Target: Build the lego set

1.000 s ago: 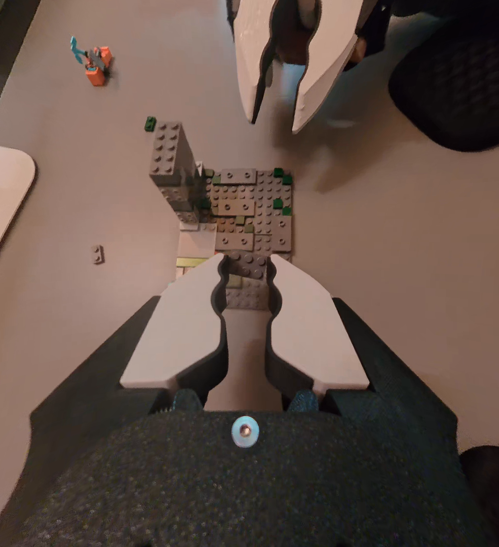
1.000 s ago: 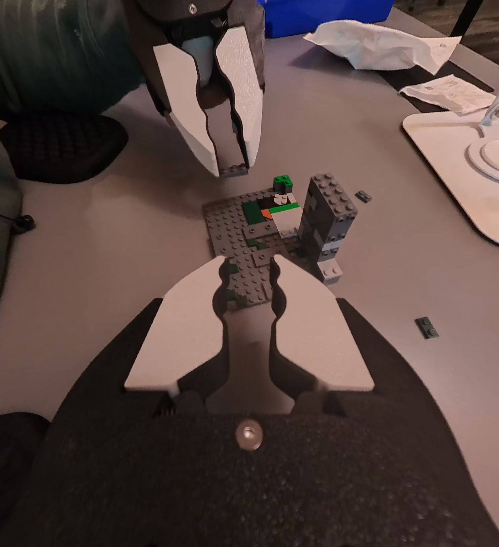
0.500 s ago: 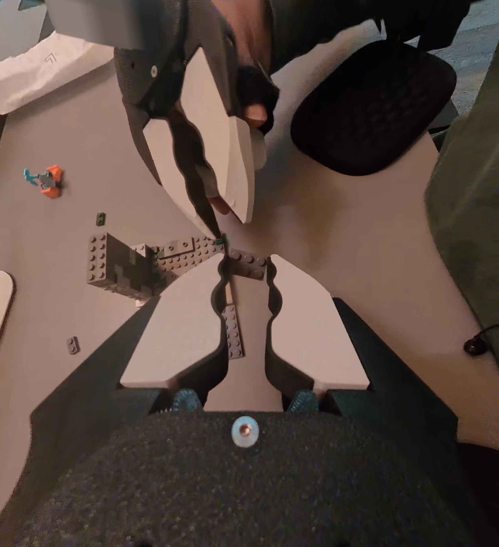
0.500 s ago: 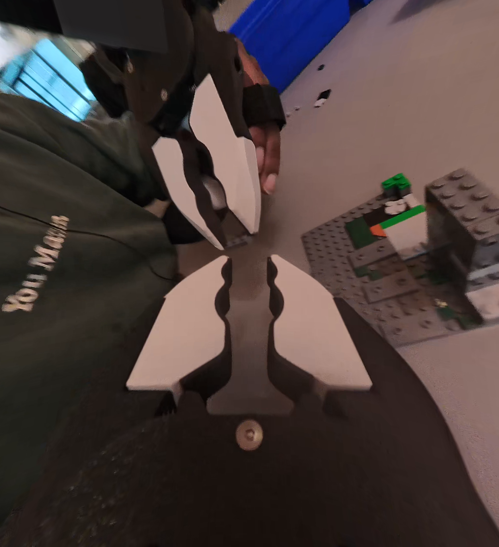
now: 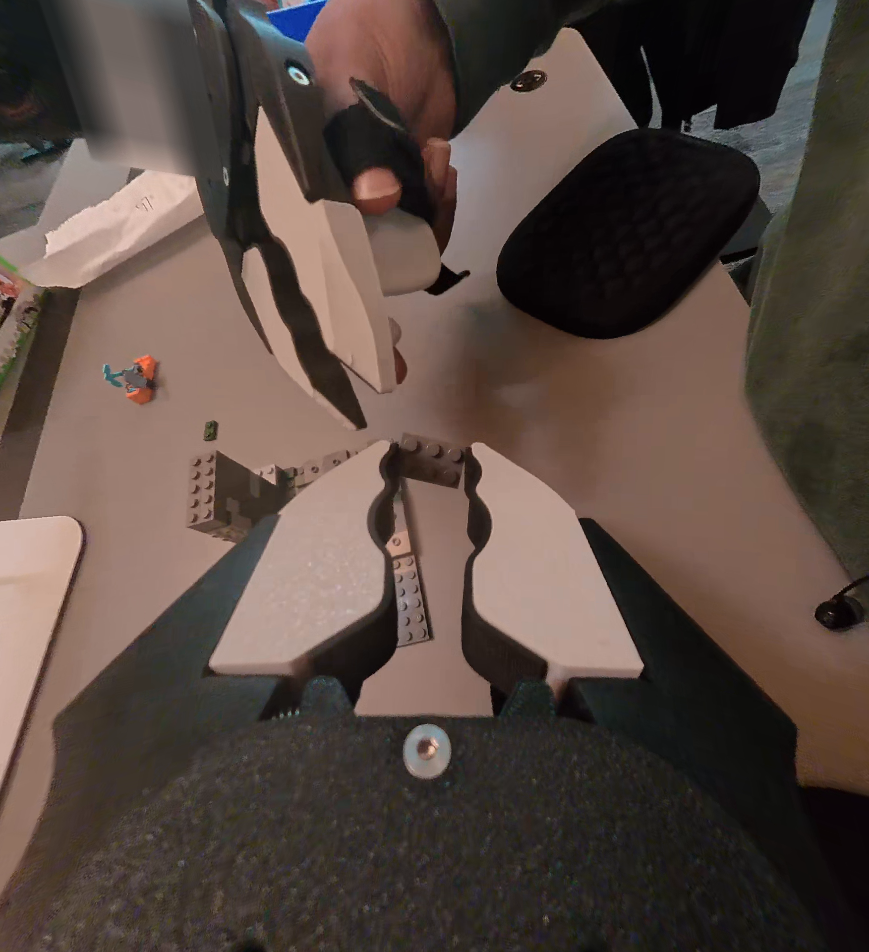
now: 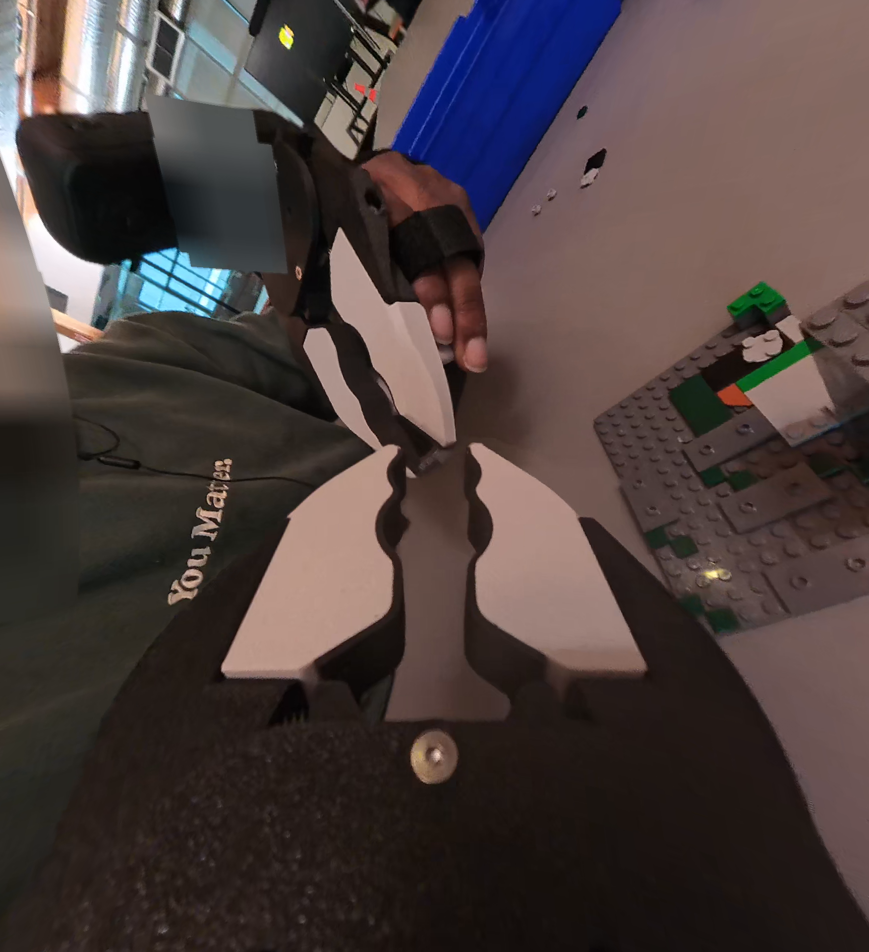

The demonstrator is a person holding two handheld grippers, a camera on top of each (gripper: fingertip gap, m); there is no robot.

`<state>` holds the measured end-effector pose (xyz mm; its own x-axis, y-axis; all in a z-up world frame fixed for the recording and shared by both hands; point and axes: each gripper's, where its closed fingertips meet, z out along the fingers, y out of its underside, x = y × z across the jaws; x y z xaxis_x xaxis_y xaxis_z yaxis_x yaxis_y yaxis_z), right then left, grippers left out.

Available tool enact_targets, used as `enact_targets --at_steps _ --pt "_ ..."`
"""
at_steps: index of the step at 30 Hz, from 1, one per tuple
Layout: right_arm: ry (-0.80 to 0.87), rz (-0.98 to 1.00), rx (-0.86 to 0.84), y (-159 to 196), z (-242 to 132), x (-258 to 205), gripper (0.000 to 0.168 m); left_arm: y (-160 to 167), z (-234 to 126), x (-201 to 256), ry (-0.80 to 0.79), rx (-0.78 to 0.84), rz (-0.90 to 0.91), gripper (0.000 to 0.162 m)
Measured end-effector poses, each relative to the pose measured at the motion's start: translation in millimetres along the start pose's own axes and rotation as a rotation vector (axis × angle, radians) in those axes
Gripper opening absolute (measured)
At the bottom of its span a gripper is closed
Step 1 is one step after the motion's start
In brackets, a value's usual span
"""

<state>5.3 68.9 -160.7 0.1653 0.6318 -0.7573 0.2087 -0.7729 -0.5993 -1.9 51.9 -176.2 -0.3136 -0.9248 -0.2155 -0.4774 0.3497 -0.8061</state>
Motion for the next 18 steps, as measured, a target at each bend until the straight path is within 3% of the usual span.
enact_targets --at_steps 1,7,12,15,18 --pt "-0.007 0.011 0.008 -1 1 -1 0.020 1 0 0 -0.006 -0.002 0.005 0.023" --pt "-0.024 0.047 -0.037 8 15 -1 0.018 0 -1 -1 -0.022 -0.006 0.025 0.023" --pt "-0.004 0.057 -0.025 9 21 5 0.007 2 -1 -3 -0.050 -0.012 0.033 0.024" --pt "0.018 0.074 0.042 4 18 11 0.005 2 -3 -11 -0.092 0.011 -0.021 0.027" --pt "-0.011 0.120 0.219 -8 12 12 0.004 0 -7 -21 -0.153 0.062 -0.114 0.034"
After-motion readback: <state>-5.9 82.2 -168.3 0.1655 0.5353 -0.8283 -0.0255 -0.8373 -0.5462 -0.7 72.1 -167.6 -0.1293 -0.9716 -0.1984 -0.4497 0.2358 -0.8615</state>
